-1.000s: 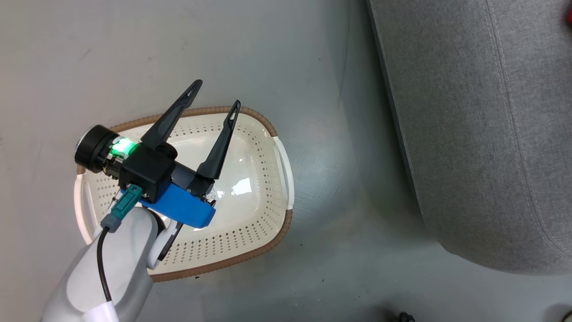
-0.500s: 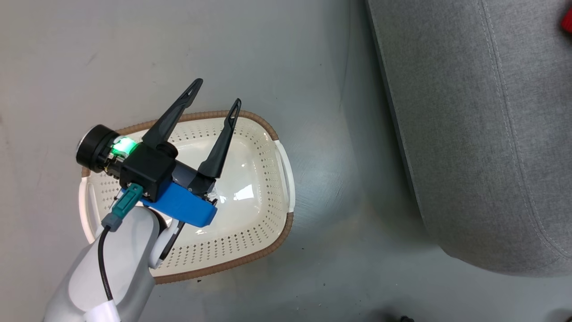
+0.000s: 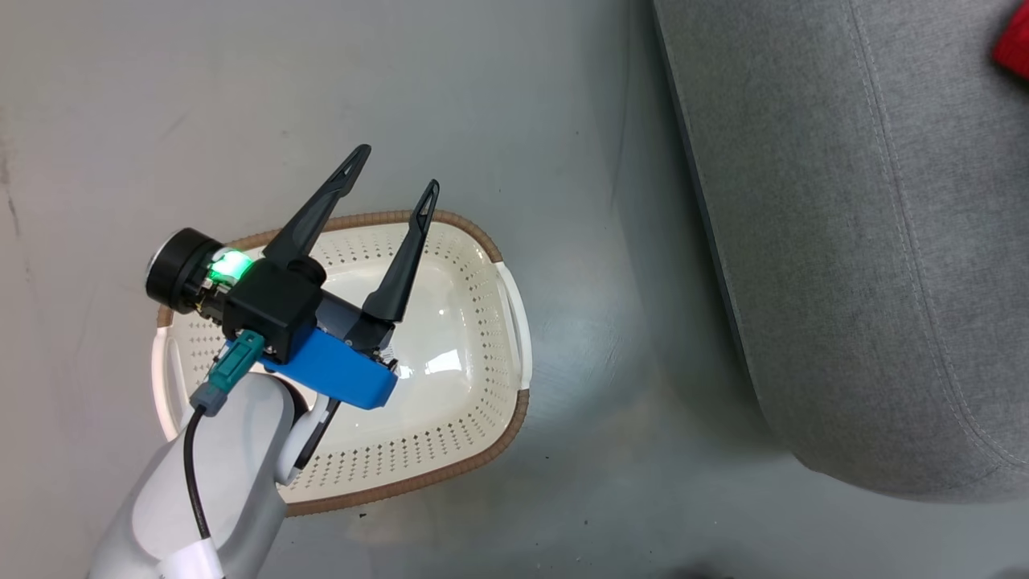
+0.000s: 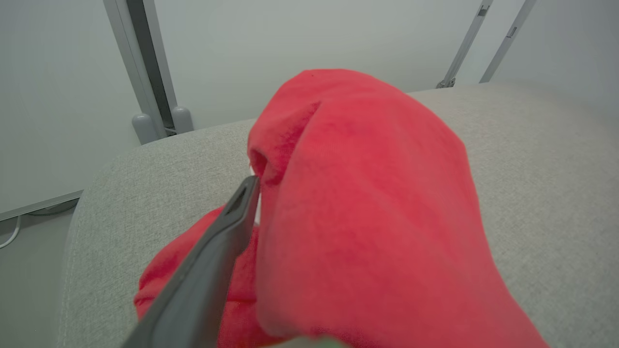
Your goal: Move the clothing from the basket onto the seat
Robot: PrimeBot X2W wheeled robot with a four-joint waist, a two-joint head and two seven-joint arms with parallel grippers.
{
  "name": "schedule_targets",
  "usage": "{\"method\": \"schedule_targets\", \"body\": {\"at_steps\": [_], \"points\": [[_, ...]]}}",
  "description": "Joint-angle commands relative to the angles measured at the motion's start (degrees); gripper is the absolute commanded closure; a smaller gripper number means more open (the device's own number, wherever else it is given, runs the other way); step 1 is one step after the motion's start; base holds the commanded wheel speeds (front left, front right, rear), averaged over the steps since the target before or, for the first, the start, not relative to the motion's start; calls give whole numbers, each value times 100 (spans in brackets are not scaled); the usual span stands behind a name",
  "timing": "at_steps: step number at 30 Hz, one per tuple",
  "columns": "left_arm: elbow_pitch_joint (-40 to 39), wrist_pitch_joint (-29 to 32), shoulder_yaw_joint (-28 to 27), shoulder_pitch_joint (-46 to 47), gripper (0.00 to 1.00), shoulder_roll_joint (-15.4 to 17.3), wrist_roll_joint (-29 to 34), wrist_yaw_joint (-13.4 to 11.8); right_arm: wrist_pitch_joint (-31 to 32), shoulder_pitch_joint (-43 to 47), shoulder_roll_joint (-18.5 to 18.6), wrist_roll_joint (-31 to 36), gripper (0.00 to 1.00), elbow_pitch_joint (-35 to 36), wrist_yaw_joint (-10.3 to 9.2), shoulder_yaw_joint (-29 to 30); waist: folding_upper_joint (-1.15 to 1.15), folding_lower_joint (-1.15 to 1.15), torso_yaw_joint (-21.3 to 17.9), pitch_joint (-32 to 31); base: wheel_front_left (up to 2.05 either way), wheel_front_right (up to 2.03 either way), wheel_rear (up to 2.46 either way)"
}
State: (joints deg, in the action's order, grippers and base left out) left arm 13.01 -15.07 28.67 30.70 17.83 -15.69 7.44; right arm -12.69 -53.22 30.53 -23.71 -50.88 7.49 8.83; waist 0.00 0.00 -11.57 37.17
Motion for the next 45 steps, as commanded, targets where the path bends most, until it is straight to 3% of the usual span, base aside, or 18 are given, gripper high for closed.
{"method": "schedule_targets", "body": {"at_steps": [1, 13, 24, 33, 45], "points": [[14, -15, -20, -38, 0, -10, -15, 8, -22, -22, 39, 5, 0, -16, 1, -11, 0, 0, 2, -29, 0, 0, 0], [192, -15, -43, -312, 0, -328, -196, 8, -70, 499, 95, 82, 0, 96, 1, -195, 0, 0, 161, -769, 0, 0, 0], [515, -14, -220, -934, 0, -704, -395, 8, 124, 1554, -204, 275, 0, 685, 1, -238, 0, 0, 390, -1849, 0, 0, 0], [648, -14, -640, -1673, 0, -893, -450, 8, 491, 2773, -657, 547, 0, 1764, 1, -193, 0, 0, 560, -2749, 0, 0, 0], [805, -14, -1033, -2223, 0, -1012, -430, 8, 909, 4349, -1327, 1082, 0, 3722, 1, 67, 0, 0, 1035, -3391, 0, 0, 0]]}}
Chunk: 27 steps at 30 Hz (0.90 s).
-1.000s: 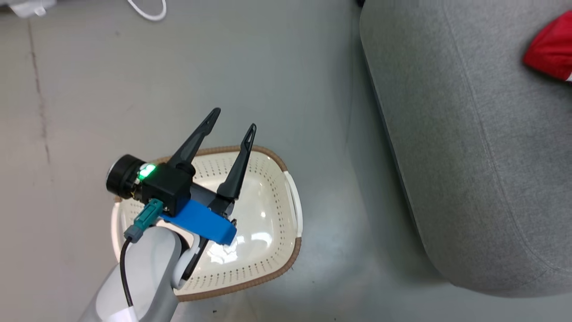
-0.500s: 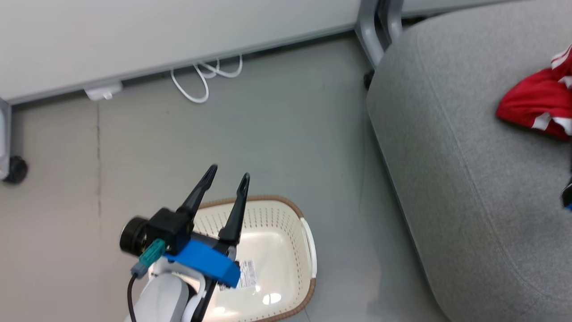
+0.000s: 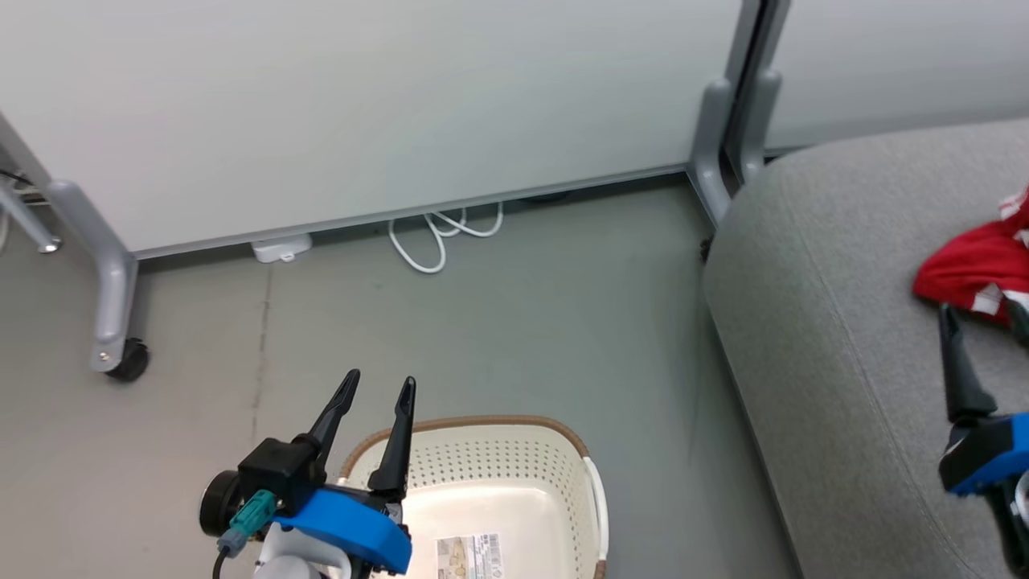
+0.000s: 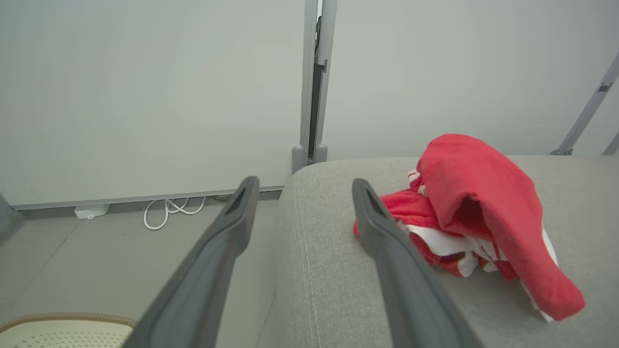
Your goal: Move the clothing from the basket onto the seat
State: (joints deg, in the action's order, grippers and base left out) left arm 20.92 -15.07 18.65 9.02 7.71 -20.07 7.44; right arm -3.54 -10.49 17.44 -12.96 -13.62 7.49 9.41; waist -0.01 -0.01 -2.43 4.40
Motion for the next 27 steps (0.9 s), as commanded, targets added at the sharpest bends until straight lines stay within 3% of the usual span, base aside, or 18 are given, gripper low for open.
{"method": "schedule_targets", "body": {"at_steps": [1, 13, 27], "points": [[28, -14, -84, -82, 0, -1, 0, 8, 30, 193, -90, 53, 0, 149, 1, 9, 1, 1, 168, -149, 0, 0, 0], [174, -14, -376, -299, 0, -21, 42, 8, 163, 1136, -922, 336, 0, 1009, 1, -94, 1, 1, 702, -416, 0, 0, 0], [227, -14, -453, -387, 0, -16, 71, 8, -2, 1389, -1258, 348, 0, 839, 1, -134, 1, 1, 899, -507, 0, 0, 0]]}}
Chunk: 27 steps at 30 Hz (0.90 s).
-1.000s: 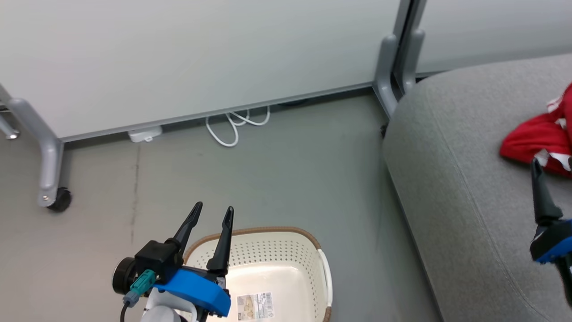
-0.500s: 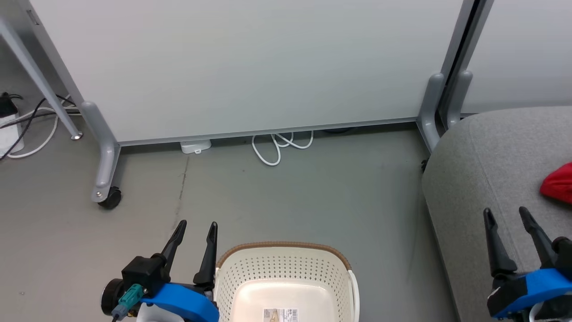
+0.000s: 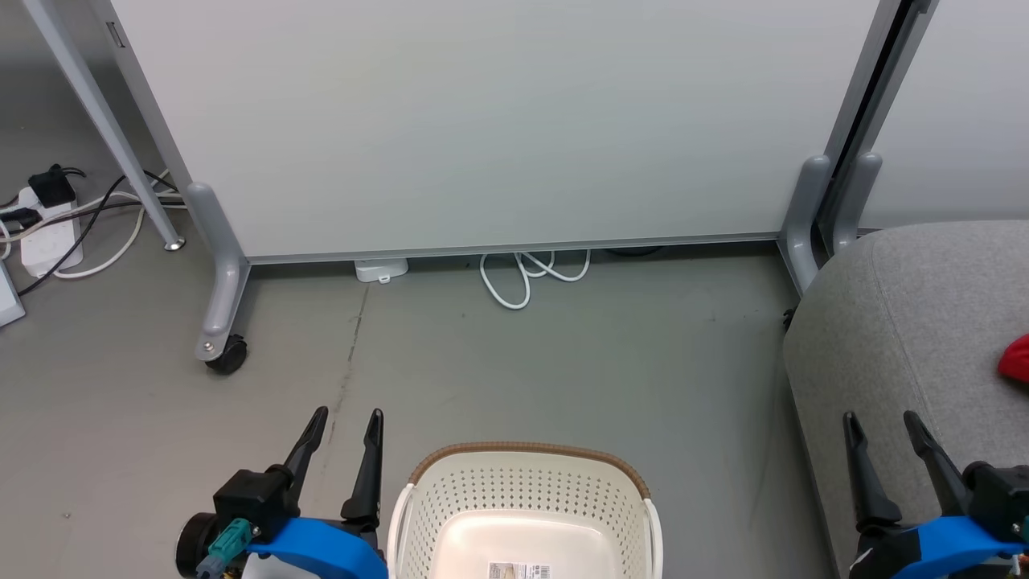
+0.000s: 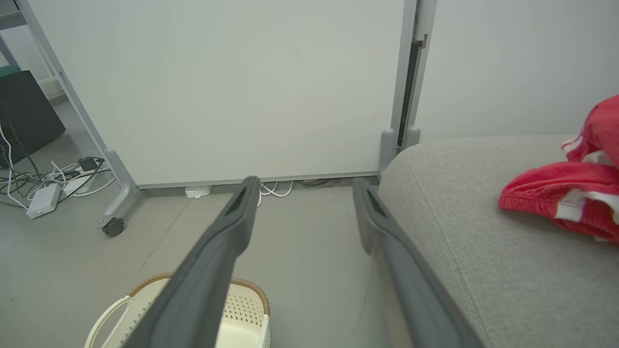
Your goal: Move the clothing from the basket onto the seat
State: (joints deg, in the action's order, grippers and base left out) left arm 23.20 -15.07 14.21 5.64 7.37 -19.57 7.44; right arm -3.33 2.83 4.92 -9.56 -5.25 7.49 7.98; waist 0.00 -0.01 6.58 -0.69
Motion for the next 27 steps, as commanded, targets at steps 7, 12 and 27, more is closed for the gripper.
{"method": "schedule_targets", "body": {"at_steps": [7, 12, 27], "points": [[30, -14, -47, -51, 0, 5, 47, 8, -55, 60, -79, -26, 0, -95, 1, -24, 0, 1, -24, -14, 0, 0, 0], [39, -14, -34, -47, 0, 7, 57, 8, -89, -57, -101, -12, 0, -160, 1, -81, 0, 1, -26, 6, 0, 0, 0], [65, -14, -69, -59, 0, 25, 31, 8, -137, -103, -136, -52, 0, -282, 1, -160, 0, 1, -3, 5, 0, 0, 0]]}}
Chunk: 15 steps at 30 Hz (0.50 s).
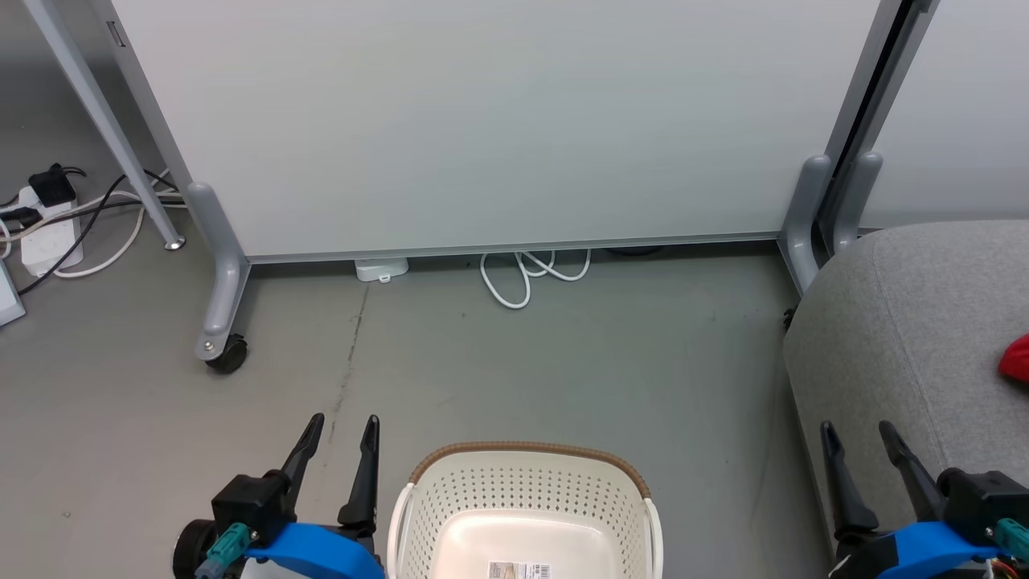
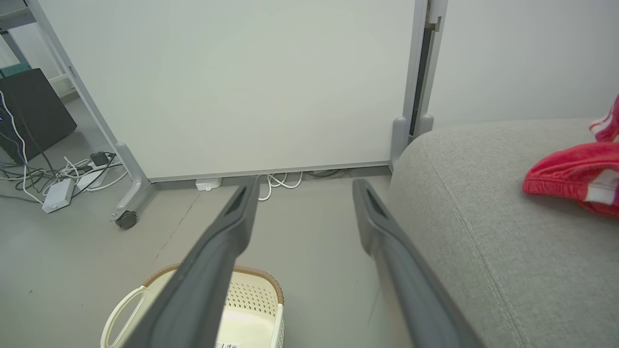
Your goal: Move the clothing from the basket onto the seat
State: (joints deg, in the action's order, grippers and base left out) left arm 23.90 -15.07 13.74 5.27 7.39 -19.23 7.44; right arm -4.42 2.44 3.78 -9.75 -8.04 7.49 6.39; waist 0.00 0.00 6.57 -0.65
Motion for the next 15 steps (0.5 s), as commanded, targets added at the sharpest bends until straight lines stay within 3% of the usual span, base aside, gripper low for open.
{"method": "schedule_targets", "body": {"at_steps": [1, 2, 9, 15], "points": [[-13, -14, -11, -23, 0, 13, -9, 8, -27, -66, -24, -38, 0, -14, 1, -8, 0, 0, -5, 0, 0, 0, 0], [-6, 1, 2, -4, 100, -3, -5, 0, -2, -2, -1, -3, 100, -10, 0, -8, 0, 0, -3, -1, 0, 0, 0], [291, 53, 4, -316, 100, -57, -55, 0, 61, 127, -42, -55, 100, -382, 0, -16, 0, 1, -6, -1, 0, 0, 0], [181, 217, -154, -277, 100, -79, -678, 0, 167, 26, -45, -738, 100, -414, 0, 7, 0, 1, -37, 3, 0, 0, 0]]}}
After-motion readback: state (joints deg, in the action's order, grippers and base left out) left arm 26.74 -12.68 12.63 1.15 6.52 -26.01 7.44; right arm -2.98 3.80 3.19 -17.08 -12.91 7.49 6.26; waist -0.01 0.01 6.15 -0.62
